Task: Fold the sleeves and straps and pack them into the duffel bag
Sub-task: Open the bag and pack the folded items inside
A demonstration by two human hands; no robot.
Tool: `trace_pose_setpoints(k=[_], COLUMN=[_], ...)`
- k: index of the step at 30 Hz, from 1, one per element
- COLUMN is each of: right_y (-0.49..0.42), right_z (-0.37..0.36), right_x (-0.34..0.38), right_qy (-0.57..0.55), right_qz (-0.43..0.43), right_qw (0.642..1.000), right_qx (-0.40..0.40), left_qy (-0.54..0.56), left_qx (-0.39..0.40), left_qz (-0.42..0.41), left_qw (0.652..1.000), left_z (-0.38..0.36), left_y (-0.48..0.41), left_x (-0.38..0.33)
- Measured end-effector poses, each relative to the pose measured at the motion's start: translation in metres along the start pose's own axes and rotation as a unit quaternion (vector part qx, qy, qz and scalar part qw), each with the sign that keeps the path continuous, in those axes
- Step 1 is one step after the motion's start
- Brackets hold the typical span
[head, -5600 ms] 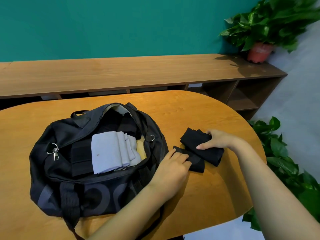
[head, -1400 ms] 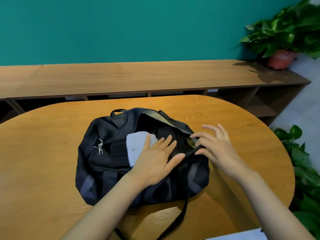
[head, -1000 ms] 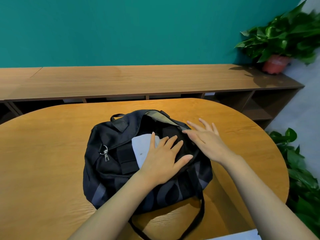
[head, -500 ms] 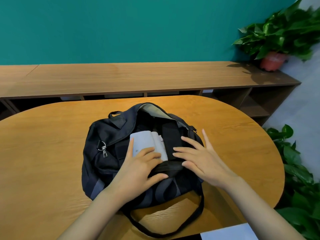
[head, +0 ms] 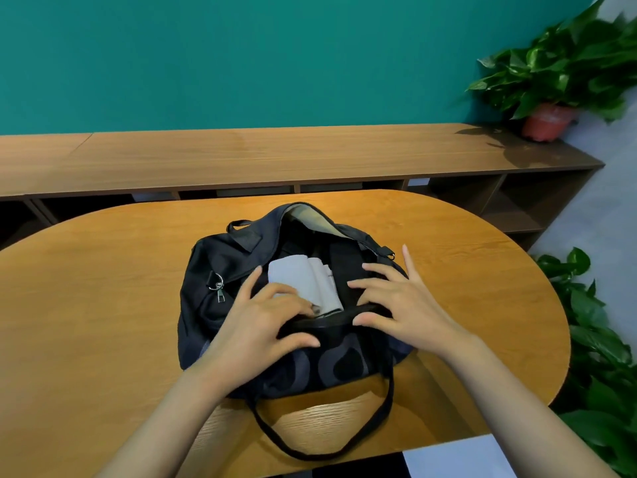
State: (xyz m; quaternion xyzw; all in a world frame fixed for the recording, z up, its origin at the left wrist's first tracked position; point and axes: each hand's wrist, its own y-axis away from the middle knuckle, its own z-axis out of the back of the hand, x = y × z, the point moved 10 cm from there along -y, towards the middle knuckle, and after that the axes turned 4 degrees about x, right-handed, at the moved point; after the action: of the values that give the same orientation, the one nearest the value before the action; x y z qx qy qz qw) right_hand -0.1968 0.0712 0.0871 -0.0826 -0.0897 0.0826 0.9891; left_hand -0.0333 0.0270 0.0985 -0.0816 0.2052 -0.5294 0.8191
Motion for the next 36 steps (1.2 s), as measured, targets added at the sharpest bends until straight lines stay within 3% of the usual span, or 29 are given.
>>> trace_pose_setpoints(k=[3,8,13,15,18,21,23,26,30,34,36], right_y=[-0.007,-0.019,-0.028,-0.042,-0.065,-0.068,-0.062,-0.054,-0.058,-0.083,-0.099], right_z=[0.012,0.015,0.017,0.011,-0.019,-0.046,-0.056,-0.064,-0.058,0.018,0.034], right_x=[0.005,0.013,0.029,0.048,0.074,0.067,0.056,0.06,0.073,0.044,0.016], right_qy=[-0.013,-0.028,-0.065,-0.051,-0.041,-0.031,-0.019,-0.01,-0.023,0.008,0.081], right_qz=[0.03,0.016,0.003,0.029,0.069,0.045,0.021,0.013,0.015,-0.026,-0.099], right_qw=[0.999,0.999,0.998,0.998,0.988,0.976,0.975,0.979,0.986,0.994,0.984], right_qx=[-0.011,-0.003,-0.011,0.022,0.134,0.213,0.221,0.202,0.161,-0.106,-0.127], left_qy=[-0.01,0.103,0.109,0.081,0.02,-0.036,-0.045,-0.08,-0.096,-0.056,-0.093], left_qx=[-0.001,-0.021,0.088,0.084,0.026,-0.002,-0.016,-0.056,-0.041,-0.068,-0.043], left_qz=[0.007,0.021,0.008,0.008,0.005,0.006,0.008,0.01,0.061,0.189,0.231], left_qw=[1.0,0.994,0.99,0.993,0.999,0.999,0.999,0.995,0.993,0.978,0.968], left_z=[0.01,0.023,0.0,0.0,0.014,0.022,0.033,0.06,0.066,0.076,0.067], left_y=[0.018,0.027,0.021,0.02,0.023,0.03,0.033,0.03,0.018,0.003,-0.022], left_x=[0.022,0.038,0.032,0.031,0.036,0.044,0.052,0.065,0.083,0.108,0.118])
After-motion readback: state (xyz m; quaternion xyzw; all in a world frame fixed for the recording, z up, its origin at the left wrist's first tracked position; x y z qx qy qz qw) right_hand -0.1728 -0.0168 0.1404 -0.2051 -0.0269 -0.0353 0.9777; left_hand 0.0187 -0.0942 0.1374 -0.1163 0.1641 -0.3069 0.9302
